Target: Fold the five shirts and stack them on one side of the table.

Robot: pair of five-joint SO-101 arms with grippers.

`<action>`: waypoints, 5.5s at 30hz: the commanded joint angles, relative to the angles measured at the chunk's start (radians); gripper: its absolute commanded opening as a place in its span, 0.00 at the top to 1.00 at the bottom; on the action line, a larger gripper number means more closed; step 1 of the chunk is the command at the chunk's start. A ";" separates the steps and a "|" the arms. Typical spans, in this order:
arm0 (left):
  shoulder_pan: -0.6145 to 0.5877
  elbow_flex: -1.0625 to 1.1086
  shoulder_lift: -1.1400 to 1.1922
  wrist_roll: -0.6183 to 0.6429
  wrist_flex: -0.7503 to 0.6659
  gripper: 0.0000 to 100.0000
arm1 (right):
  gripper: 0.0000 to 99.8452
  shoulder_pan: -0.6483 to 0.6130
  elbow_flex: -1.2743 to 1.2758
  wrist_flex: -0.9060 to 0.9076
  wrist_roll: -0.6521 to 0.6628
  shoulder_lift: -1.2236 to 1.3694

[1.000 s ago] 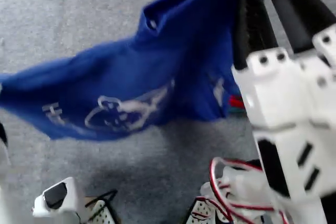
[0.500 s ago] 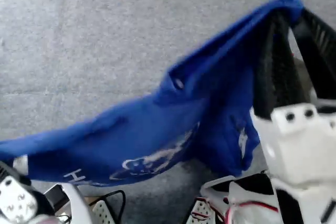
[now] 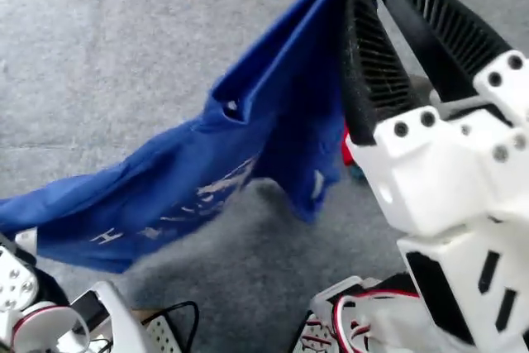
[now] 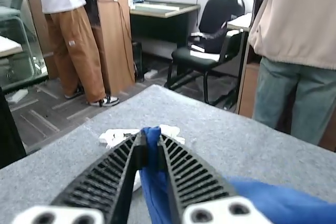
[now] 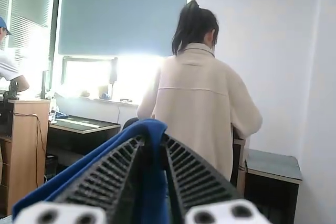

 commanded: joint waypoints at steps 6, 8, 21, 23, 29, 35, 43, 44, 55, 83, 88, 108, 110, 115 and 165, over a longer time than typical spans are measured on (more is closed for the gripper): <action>-0.004 -0.093 0.003 0.000 -0.048 0.97 | 0.99 -0.008 0.010 -0.025 -0.002 -0.076; -0.007 -0.111 0.003 0.000 -0.048 0.97 | 0.99 -0.008 0.010 -0.025 -0.002 -0.096; -0.002 -0.120 0.008 0.009 -0.031 0.97 | 0.99 -0.008 0.208 0.006 -0.003 -0.122; -0.001 0.012 0.008 0.034 -0.060 0.97 | 0.99 0.000 0.326 -0.003 0.000 -0.099; 0.156 0.711 0.009 0.086 -0.666 0.97 | 0.99 0.130 0.697 -0.311 -0.009 0.016; 0.271 1.273 0.077 0.069 -1.513 0.97 | 0.99 0.157 1.010 -0.744 -0.006 0.162; 0.315 0.969 0.520 -0.028 -1.613 0.97 | 0.99 0.226 0.983 -0.987 -0.003 0.371; 0.315 0.911 0.588 -0.028 -1.613 0.97 | 0.99 0.230 0.951 -0.985 -0.003 0.395; 0.323 0.590 0.898 -0.028 -1.453 0.97 | 0.99 0.338 0.452 -0.830 -0.008 0.852; 0.326 0.869 0.621 -0.037 -0.732 0.97 | 0.99 0.232 0.423 0.315 0.471 0.733; 0.325 1.041 0.572 -0.037 -0.749 0.97 | 0.99 0.224 0.791 0.239 0.473 0.512; 0.364 1.291 0.463 -0.035 -0.720 0.97 | 0.99 0.245 2.095 -0.305 0.439 -0.269; 0.358 1.297 0.463 -0.035 -0.720 0.97 | 0.99 0.267 2.144 -0.305 0.433 -0.298; 0.357 1.302 0.465 -0.034 -0.710 0.97 | 0.99 0.264 2.262 -0.327 0.436 -0.358; 0.145 1.208 0.465 -0.232 -0.486 0.80 | 0.83 0.276 2.358 -0.210 0.548 -0.685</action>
